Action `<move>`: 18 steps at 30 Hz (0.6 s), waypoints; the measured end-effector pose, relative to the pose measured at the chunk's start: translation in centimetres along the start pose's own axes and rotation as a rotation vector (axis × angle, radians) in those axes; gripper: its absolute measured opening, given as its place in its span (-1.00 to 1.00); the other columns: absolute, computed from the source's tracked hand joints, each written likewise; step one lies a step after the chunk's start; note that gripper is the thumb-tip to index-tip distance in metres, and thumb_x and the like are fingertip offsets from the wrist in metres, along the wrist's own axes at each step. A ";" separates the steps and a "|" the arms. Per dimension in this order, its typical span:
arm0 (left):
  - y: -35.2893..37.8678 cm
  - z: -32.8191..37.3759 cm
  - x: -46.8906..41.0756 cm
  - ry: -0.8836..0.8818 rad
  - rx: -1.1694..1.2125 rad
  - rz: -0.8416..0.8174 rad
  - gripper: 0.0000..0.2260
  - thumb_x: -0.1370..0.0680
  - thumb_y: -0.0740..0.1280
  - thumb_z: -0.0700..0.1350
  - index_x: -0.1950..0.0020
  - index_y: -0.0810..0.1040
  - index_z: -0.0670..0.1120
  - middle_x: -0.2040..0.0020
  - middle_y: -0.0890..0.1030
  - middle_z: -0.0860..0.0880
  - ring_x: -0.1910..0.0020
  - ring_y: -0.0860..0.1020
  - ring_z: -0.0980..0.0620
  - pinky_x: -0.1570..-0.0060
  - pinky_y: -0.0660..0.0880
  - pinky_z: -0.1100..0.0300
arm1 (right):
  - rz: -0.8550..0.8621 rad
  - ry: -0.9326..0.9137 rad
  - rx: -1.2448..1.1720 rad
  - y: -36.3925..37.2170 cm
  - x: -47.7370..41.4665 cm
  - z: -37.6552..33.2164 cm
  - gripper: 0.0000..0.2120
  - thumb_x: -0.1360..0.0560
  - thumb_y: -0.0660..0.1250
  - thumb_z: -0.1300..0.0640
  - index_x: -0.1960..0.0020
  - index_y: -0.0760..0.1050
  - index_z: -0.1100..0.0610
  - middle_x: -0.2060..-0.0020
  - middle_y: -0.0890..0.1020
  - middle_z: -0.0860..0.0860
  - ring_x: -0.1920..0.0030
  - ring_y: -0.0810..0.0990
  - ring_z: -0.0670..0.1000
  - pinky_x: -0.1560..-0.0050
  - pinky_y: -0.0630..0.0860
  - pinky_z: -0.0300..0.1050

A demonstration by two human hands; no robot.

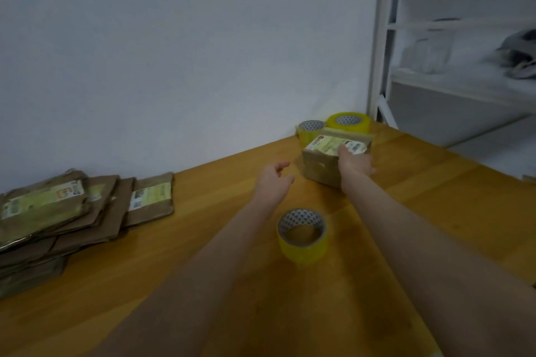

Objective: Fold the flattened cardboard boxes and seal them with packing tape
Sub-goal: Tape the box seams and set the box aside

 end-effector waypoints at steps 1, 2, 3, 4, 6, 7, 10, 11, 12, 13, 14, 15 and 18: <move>0.0 -0.1 0.1 -0.002 -0.010 0.000 -0.62 -0.56 0.28 -0.23 -0.38 0.44 -0.07 -0.37 0.45 -0.11 -0.37 0.38 0.03 -0.25 0.37 0.15 | 0.003 -0.018 0.046 -0.2 0.1 -0.1 -0.25 -0.49 0.34 -0.11 -0.49 0.10 0.20 -0.42 0.22 0.22 -0.35 0.33 0.27 -0.32 0.36 0.16; -0.2 -0.2 0.3 -0.003 -0.019 0.006 -0.62 -0.56 0.28 -0.23 -0.38 0.44 -0.07 -0.37 0.45 -0.10 -0.37 0.38 0.03 -0.26 0.38 0.14 | 0.022 -0.055 0.117 -0.4 0.5 -0.2 -0.25 -0.48 0.37 -0.07 -0.50 0.09 0.18 -0.42 0.21 0.21 -0.36 0.31 0.26 -0.33 0.33 0.18; -0.5 -0.3 0.5 -0.001 -0.030 0.016 -0.62 -0.57 0.28 -0.23 -0.39 0.44 -0.07 -0.37 0.45 -0.10 -0.37 0.38 0.03 -0.27 0.38 0.14 | 0.057 -0.113 0.208 -0.7 1.1 -0.5 -0.25 -0.47 0.38 -0.04 -0.51 0.08 0.16 -0.43 0.20 0.20 -0.39 0.28 0.25 -0.36 0.30 0.17; -1.0 -0.3 0.8 0.003 -0.048 0.025 -0.62 -0.57 0.27 -0.23 -0.39 0.44 -0.07 -0.37 0.45 -0.11 -0.37 0.38 0.02 -0.27 0.38 0.14 | 0.095 -0.196 0.302 -0.9 1.7 -0.9 -0.26 -0.48 0.38 -0.01 -0.51 0.09 0.14 -0.45 0.18 0.19 -0.41 0.25 0.23 -0.38 0.27 0.15; -2.2 -0.5 1.7 0.010 -0.090 0.042 -0.63 -0.57 0.27 -0.23 -0.39 0.43 -0.08 -0.37 0.45 -0.11 -0.37 0.38 0.01 -0.25 0.38 0.16 | 0.127 -0.403 0.425 -0.6 3.9 -1.9 -0.35 -0.50 0.34 0.03 -0.49 0.15 0.12 -0.46 0.18 0.18 -0.44 0.20 0.20 -0.40 0.23 0.11; -3.1 -0.6 2.2 0.010 -0.105 0.053 -0.63 -0.58 0.27 -0.23 -0.39 0.43 -0.08 -0.38 0.45 -0.11 -0.37 0.39 0.01 -0.23 0.38 0.17 | 0.103 -0.486 0.446 0.1 5.2 -2.3 -0.40 -0.51 0.32 0.05 -0.47 0.19 0.10 -0.45 0.19 0.17 -0.43 0.21 0.19 -0.40 0.24 0.10; -6.4 -1.6 4.0 -0.008 -0.142 0.100 -0.63 -0.59 0.26 -0.21 -0.40 0.41 -0.08 -0.39 0.43 -0.11 -0.33 0.42 0.01 -0.07 0.36 0.27 | -0.030 -0.603 0.478 3.0 9.5 -2.6 -0.48 -0.52 0.30 0.09 -0.44 0.26 0.07 -0.42 0.23 0.14 -0.40 0.24 0.18 -0.34 0.31 0.09; -7.7 -2.1 4.6 -0.017 -0.149 0.122 -0.63 -0.59 0.25 -0.21 -0.41 0.41 -0.08 -0.40 0.42 -0.10 -0.28 0.46 0.04 -0.03 0.35 0.29 | -0.067 -0.627 0.499 3.9 11.0 -2.6 -0.50 -0.52 0.30 0.10 -0.43 0.27 0.06 -0.41 0.24 0.13 -0.40 0.25 0.17 -0.33 0.32 0.08; -9.1 -2.6 5.2 -0.028 -0.154 0.145 -0.63 -0.59 0.25 -0.20 -0.41 0.40 -0.07 -0.40 0.42 -0.09 -0.16 0.50 0.10 0.03 0.36 0.33 | -0.104 -0.642 0.508 4.9 12.5 -2.4 -0.51 -0.52 0.30 0.11 -0.42 0.28 0.05 -0.40 0.26 0.13 -0.39 0.26 0.17 -0.32 0.32 0.07; -10.6 -3.2 5.8 -0.038 -0.159 0.173 -0.63 -0.60 0.25 -0.20 -0.42 0.40 -0.07 -0.39 0.43 -0.08 0.02 0.51 0.17 0.12 0.38 0.36 | -0.149 -0.650 0.509 6.0 13.9 -2.2 -0.53 -0.53 0.29 0.12 -0.42 0.29 0.05 -0.39 0.27 0.14 -0.38 0.26 0.17 -0.32 0.31 0.06; -12.2 -3.8 6.5 -0.048 -0.167 0.203 -0.63 -0.60 0.25 -0.20 -0.42 0.40 -0.07 -0.38 0.44 -0.08 0.16 0.47 0.21 0.20 0.38 0.39 | -0.200 -0.658 0.509 7.1 15.3 -1.8 -0.54 -0.53 0.28 0.13 -0.40 0.30 0.05 -0.38 0.28 0.14 -0.38 0.27 0.17 -0.33 0.31 0.04; -13.7 -4.5 7.1 -0.059 -0.178 0.232 -0.63 -0.60 0.25 -0.19 -0.41 0.40 -0.07 -0.36 0.45 -0.08 0.19 0.46 0.19 0.22 0.38 0.38 | -0.254 -0.670 0.515 8.4 16.8 -1.4 -0.57 -0.53 0.28 0.14 -0.39 0.33 0.05 -0.37 0.29 0.14 -0.37 0.29 0.17 -0.33 0.31 0.03; -18.3 -7.1 9.0 -0.093 -0.227 0.312 -0.64 -0.59 0.27 -0.19 -0.39 0.42 -0.09 -0.34 0.47 -0.06 -0.17 0.50 0.04 -0.01 0.37 0.30 | -0.438 -0.704 0.546 12.8 21.7 0.0 -0.64 -0.51 0.29 0.13 -0.31 0.43 0.03 -0.32 0.35 0.13 -0.32 0.36 0.17 -0.31 0.36 0.00</move>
Point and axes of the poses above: each hand's wrist, its own x-axis away from the middle knuckle, its own y-axis out of the palm, z = x × y, the point moved 5 cm from there along -x, towards the middle knuckle
